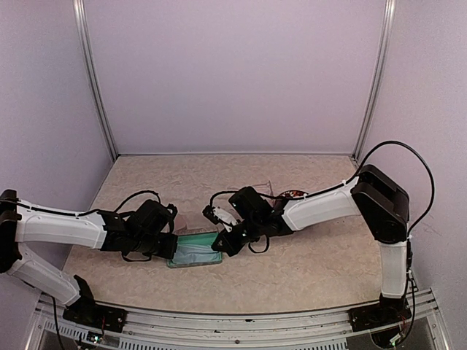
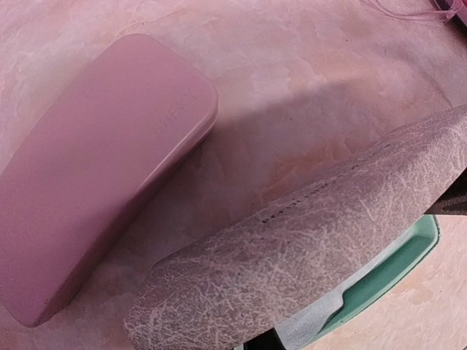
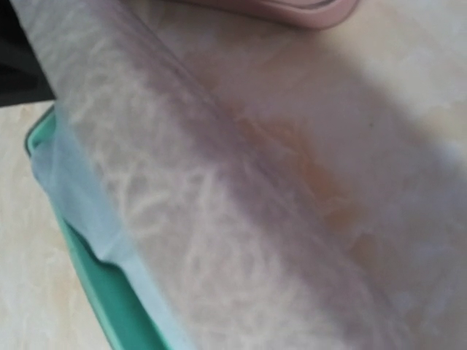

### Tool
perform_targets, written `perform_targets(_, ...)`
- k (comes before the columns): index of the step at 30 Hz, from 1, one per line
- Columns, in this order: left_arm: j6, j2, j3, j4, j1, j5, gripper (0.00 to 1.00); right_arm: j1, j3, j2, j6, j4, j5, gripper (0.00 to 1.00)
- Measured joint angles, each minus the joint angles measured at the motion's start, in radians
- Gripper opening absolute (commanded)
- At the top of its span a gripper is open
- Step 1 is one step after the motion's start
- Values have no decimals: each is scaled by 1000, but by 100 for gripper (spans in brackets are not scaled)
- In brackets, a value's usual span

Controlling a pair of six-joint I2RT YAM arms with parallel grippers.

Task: Organize the sunglasses
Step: Place the folded cleaning cloth in the sunglasses case.

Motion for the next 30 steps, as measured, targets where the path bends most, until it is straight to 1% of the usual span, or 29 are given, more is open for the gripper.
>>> perform_targets(5,0,0,0,0,-2,-7,8,0,0,0,0,0,1,0)
perform_targets(8,2,0,0,0,-2,-11,10,0,0,0,0,0,2,0)
perform_targets(11,4,0,0,0,-7,-21,14,1,0,0,1,0,4,4)
perform_targets(17,4,0,0,-1,-27,-39,20,2,0,0,6,0,5,19)
perform_targets(24,-5,0,2,-11,-64,-76,23,12,0,-4,28,0,18,25)
perform_targets(30,-25,0,6,-29,-103,-106,28,13,-28,-64,66,26,42,29)
